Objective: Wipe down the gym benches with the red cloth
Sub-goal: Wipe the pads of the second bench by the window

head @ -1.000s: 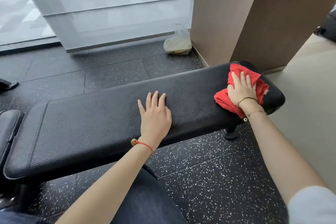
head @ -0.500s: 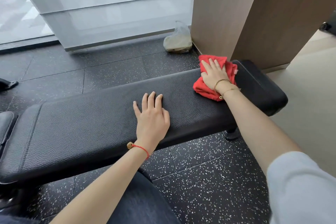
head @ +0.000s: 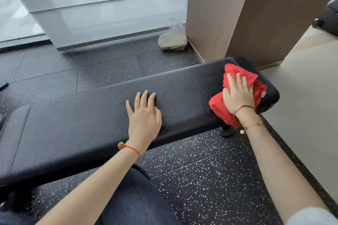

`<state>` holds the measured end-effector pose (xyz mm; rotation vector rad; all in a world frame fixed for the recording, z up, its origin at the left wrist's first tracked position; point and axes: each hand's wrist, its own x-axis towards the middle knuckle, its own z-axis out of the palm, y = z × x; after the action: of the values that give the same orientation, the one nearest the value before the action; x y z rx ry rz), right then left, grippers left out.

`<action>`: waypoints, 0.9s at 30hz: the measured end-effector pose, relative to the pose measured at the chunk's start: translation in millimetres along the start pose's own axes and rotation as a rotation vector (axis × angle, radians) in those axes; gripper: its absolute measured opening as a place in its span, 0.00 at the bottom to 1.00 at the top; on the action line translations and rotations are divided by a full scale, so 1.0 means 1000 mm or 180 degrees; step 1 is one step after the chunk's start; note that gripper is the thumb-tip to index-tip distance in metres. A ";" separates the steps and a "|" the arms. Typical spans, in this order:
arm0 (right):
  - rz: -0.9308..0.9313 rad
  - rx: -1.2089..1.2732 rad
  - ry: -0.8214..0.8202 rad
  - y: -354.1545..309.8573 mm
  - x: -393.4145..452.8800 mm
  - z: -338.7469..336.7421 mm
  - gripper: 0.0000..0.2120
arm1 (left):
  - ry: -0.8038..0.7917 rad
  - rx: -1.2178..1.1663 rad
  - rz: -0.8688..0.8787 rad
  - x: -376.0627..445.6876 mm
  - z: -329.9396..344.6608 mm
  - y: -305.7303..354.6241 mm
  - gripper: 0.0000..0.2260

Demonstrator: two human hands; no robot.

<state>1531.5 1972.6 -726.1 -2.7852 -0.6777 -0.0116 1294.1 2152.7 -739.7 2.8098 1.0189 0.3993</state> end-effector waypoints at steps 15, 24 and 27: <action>-0.0332 -0.0069 -0.0428 -0.051 0.093 0.006 0.28 | -0.0012 0.0082 -0.0061 0.002 -0.003 0.005 0.22; -0.1726 0.0023 -0.0600 -0.122 -0.008 0.031 0.28 | 0.0071 -0.0223 -0.0116 0.002 -0.005 0.003 0.22; -0.1666 0.0106 -0.0508 -0.093 -0.030 0.027 0.28 | 0.0081 -0.0358 -0.0117 0.000 -0.006 -0.002 0.21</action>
<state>1461.3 2045.5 -729.6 -2.5128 -1.4107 0.1176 1291.5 2154.5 -734.2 2.6894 1.0181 0.4737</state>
